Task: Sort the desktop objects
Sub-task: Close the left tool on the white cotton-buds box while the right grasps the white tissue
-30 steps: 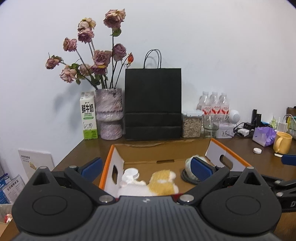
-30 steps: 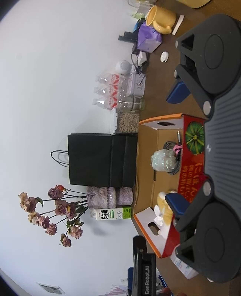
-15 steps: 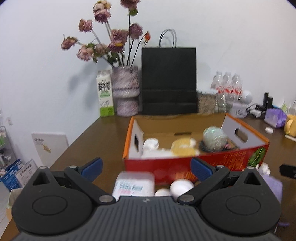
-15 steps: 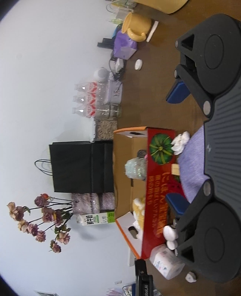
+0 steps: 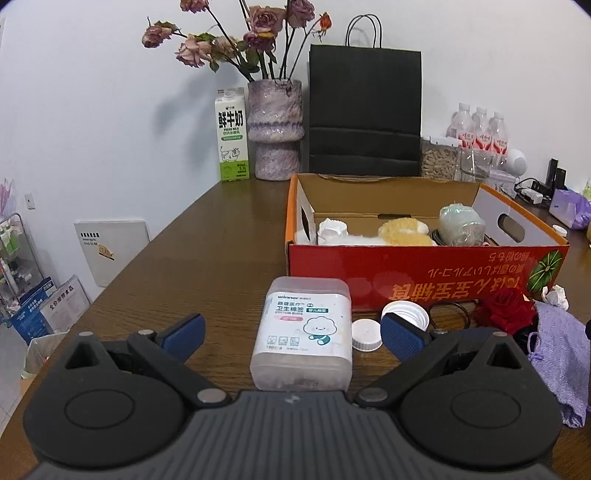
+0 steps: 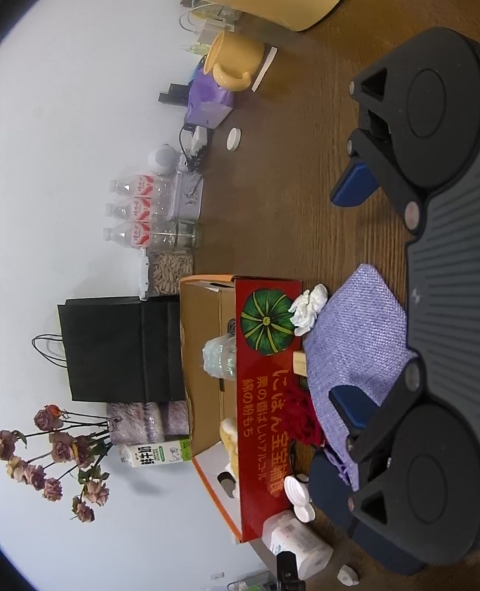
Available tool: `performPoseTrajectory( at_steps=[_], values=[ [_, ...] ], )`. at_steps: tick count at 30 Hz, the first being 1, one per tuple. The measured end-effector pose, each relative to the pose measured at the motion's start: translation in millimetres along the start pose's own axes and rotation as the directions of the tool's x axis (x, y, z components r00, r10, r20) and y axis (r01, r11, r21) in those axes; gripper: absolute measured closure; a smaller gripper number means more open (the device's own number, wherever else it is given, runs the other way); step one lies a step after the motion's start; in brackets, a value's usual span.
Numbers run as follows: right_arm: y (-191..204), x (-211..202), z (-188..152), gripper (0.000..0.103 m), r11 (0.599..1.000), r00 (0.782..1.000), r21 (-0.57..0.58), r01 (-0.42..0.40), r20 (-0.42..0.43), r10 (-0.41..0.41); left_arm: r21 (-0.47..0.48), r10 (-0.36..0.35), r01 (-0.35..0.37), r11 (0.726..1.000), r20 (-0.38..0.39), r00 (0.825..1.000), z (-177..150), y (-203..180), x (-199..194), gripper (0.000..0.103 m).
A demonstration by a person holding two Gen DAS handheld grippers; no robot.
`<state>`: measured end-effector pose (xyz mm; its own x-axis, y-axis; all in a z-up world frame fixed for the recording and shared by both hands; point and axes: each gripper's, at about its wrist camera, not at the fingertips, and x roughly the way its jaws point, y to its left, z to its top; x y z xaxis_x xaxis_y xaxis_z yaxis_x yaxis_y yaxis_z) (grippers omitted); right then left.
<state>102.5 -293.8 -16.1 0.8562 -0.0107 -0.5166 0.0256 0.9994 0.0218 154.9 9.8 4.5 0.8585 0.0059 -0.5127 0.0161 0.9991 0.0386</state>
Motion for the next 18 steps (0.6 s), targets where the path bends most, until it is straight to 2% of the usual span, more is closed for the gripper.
performPoseTrajectory(
  at_steps=[10, 13, 18],
  values=[
    [-3.2, 21.8, 13.7, 0.0, 1.0, 1.0, -0.013, 0.017, -0.018, -0.018, -0.027, 0.017, -0.018, 0.999, -0.046, 0.999, 2.6, 3.4, 27.9, 0.0],
    [-6.0, 32.9, 20.4, 0.004, 1.0, 1.0, -0.005, 0.0, -0.029, 0.0, -0.032, 0.023, -0.025, 0.999, -0.061, 0.998, 3.3, 4.8, 36.0, 0.0],
    [-5.9, 55.1, 28.6, 0.017, 1.0, 0.998, -0.011, -0.008, -0.067, 0.007, -0.036, 0.022, -0.025, 0.999, -0.074, 0.997, 5.1, 5.7, 46.2, 0.0]
  ],
)
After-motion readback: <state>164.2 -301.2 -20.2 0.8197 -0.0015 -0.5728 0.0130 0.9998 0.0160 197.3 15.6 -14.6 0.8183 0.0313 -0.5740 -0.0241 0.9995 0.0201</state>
